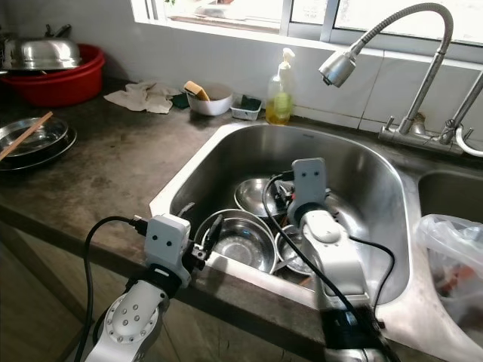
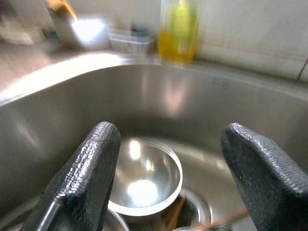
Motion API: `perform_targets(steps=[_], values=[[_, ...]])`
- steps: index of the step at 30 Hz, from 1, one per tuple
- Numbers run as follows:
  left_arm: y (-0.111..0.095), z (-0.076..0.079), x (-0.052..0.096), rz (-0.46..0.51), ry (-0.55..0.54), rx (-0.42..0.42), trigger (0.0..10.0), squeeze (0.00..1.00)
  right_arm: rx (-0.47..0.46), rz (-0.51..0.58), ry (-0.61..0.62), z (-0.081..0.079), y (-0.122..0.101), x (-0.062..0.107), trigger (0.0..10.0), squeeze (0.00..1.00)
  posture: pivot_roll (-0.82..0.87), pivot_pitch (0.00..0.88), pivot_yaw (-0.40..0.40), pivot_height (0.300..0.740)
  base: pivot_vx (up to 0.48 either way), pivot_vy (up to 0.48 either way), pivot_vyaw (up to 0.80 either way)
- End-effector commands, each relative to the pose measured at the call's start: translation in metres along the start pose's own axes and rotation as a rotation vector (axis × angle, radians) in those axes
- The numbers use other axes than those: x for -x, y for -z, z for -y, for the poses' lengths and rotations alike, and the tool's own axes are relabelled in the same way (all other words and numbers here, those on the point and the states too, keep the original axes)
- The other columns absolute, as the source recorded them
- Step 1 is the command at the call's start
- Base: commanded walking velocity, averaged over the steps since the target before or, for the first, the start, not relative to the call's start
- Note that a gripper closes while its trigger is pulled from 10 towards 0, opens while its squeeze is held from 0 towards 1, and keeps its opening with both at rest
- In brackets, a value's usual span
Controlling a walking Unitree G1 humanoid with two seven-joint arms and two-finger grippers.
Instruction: Kitchen organization
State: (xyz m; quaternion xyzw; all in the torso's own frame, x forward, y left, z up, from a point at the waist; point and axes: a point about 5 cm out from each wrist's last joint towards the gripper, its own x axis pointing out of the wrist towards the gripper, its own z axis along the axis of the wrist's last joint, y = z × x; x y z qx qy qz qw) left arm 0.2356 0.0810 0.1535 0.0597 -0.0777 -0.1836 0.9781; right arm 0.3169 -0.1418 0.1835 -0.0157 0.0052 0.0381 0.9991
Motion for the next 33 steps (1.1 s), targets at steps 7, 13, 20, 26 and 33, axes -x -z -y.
perform_targets(steps=[7,13,20,26,33], values=[[-0.001,0.001,-0.004,0.010,0.015,0.004,10.0,0.00,0.025,0.162,-0.051,-0.004,-0.012,0.037,10.0,0.00,0.03,0.024,-0.059,0.740,0.000,0.000,0.00],[-0.002,-0.001,-0.003,0.017,0.013,0.007,10.0,0.00,0.065,0.241,-0.001,-0.001,-0.020,0.058,10.0,0.00,0.02,0.009,-0.054,0.740,0.000,0.000,0.00],[-0.002,-0.003,-0.003,0.019,0.003,0.013,10.0,0.00,0.050,0.239,0.037,0.002,-0.018,0.068,10.0,0.00,0.01,0.000,-0.050,0.740,0.000,0.000,0.00],[-0.001,-0.002,-0.003,0.020,0.012,0.015,10.0,0.00,0.038,0.238,0.044,-0.001,-0.018,0.066,10.0,0.00,0.01,0.000,-0.046,0.740,0.000,0.000,0.00],[0.000,-0.001,-0.004,0.021,0.022,0.012,10.0,0.00,0.023,0.234,0.040,-0.003,-0.017,0.062,10.0,0.00,0.01,0.000,-0.041,0.740,0.000,0.000,0.00]])
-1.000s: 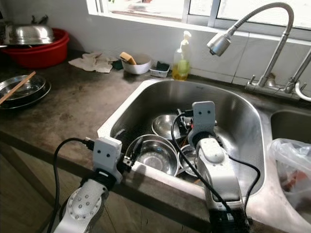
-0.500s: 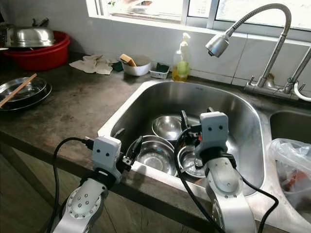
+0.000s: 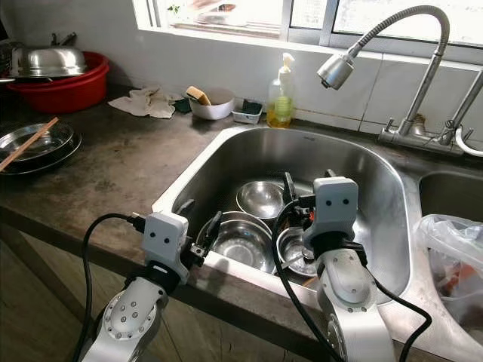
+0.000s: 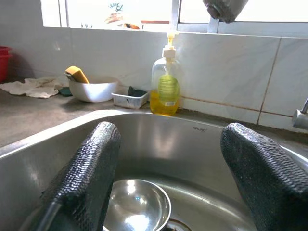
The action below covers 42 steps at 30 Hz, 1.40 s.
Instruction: Kitchen organization
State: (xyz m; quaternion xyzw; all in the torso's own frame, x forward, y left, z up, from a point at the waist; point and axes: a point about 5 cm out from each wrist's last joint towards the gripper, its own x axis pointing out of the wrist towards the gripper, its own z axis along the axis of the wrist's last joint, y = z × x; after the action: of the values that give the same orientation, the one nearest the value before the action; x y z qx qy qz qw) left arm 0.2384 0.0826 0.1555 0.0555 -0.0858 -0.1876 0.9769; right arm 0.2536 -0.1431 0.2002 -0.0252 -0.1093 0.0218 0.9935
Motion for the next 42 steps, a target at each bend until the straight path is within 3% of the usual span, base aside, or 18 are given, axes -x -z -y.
perform_targets(steps=[1,11,42], values=[[0.0013,0.0019,-0.0012,0.001,0.017,0.004,10.0,0.00,-0.007,0.004,0.005,-0.0008,-0.0006,-0.0016,10.0,0.00,0.01,0.000,-0.041,0.740,0.000,0.000,0.00],[0.0034,0.0051,0.0010,-0.005,0.032,0.012,10.0,0.00,-0.016,-0.012,0.006,-0.0047,0.0016,-0.0038,10.0,0.00,0.01,0.000,-0.045,0.740,0.000,0.000,0.00],[0.0026,0.0062,0.0013,-0.008,0.029,0.010,10.0,0.00,-0.036,-0.025,0.017,-0.0064,0.0019,-0.0055,10.0,0.00,0.01,0.000,-0.045,0.740,-0.277,0.000,0.00]])
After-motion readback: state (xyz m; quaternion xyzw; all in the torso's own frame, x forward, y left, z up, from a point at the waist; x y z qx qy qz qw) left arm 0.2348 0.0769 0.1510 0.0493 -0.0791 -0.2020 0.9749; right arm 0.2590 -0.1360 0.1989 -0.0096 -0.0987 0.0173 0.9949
